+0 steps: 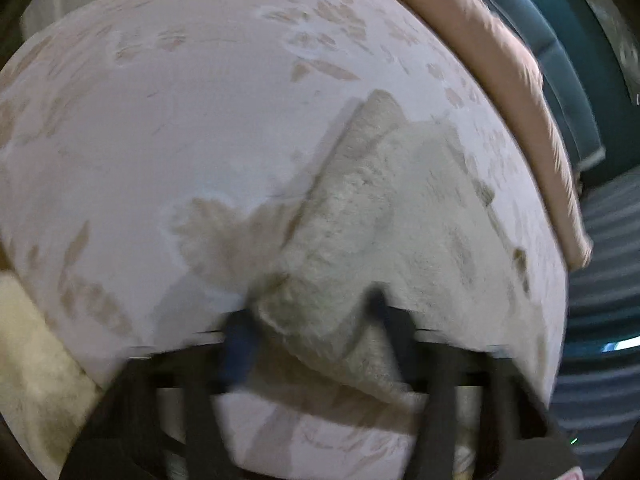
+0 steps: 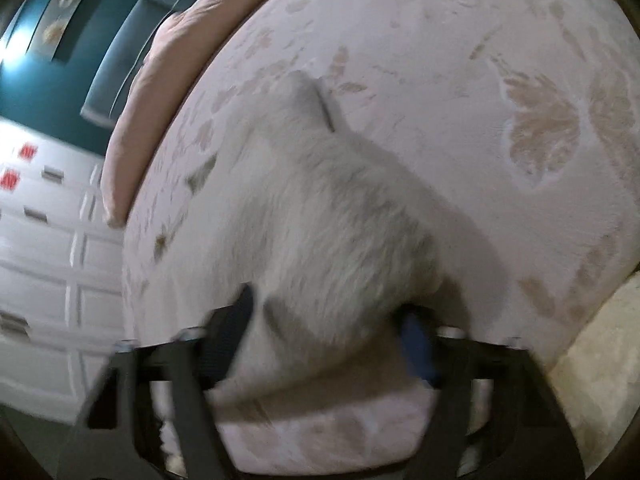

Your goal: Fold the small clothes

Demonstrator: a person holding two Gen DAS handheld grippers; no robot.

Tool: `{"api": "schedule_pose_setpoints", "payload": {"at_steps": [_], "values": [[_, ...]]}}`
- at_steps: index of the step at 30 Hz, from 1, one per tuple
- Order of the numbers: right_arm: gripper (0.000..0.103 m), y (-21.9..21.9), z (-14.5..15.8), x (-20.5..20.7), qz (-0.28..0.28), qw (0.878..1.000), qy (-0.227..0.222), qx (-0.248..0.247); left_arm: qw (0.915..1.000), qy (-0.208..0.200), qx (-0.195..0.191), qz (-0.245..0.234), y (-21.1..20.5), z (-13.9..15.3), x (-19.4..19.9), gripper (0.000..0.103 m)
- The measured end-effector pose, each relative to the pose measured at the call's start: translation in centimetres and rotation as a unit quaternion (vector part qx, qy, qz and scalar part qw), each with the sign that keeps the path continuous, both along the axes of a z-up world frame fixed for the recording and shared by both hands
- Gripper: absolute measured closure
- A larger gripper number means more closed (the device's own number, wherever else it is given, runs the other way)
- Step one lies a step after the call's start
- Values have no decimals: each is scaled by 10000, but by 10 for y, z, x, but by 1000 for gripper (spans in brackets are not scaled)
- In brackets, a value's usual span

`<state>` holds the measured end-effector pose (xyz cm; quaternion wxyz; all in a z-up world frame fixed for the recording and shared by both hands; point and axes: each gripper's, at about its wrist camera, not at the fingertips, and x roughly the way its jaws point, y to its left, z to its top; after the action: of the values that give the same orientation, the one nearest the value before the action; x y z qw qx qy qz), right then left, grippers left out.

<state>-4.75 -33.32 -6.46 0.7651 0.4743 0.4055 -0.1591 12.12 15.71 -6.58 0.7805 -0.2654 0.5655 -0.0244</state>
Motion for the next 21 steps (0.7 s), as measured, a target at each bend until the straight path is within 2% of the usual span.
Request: {"api": "schedule_pose_setpoints", "payload": {"at_steps": [1,2,5,7,12,14,16,18,19,20,21], "values": [[94,-3,3,0,-10,10000,24,22,9999,-33,56,-86,-3,5,0,83],[94,-4,6,0,44,10000,-38,71,9998,-136,51,-147,-3,12,-2,85],[96,-2,32,-18,260,9991,-50,-337,9989,-356,61,-310,3,33,-20,91],[96,1,37,-33,384,9983,24,-434,9987,-277,25,-430,10,39,-36,92],[96,23,26,-91,906,9881,862,-897,9969,232,284,-696,26,25,-97,92],[95,32,18,-105,1032,9841,1131,-904,9949,394,481,-789,24,13,-118,92],[94,36,12,-112,1115,9816,1268,-889,9940,479,527,-836,21,6,-127,88],[89,37,20,-113,1136,9803,1221,-1062,9941,511,613,-732,21,5,-128,84],[83,36,26,-113,1099,9795,1229,-1157,9951,452,584,-661,22,10,-126,84],[82,34,35,-114,1051,9792,1184,-1267,9965,321,518,-579,24,19,-125,83],[81,31,45,-115,1003,9798,1083,-1350,9975,147,480,-501,26,31,-121,76]]}}
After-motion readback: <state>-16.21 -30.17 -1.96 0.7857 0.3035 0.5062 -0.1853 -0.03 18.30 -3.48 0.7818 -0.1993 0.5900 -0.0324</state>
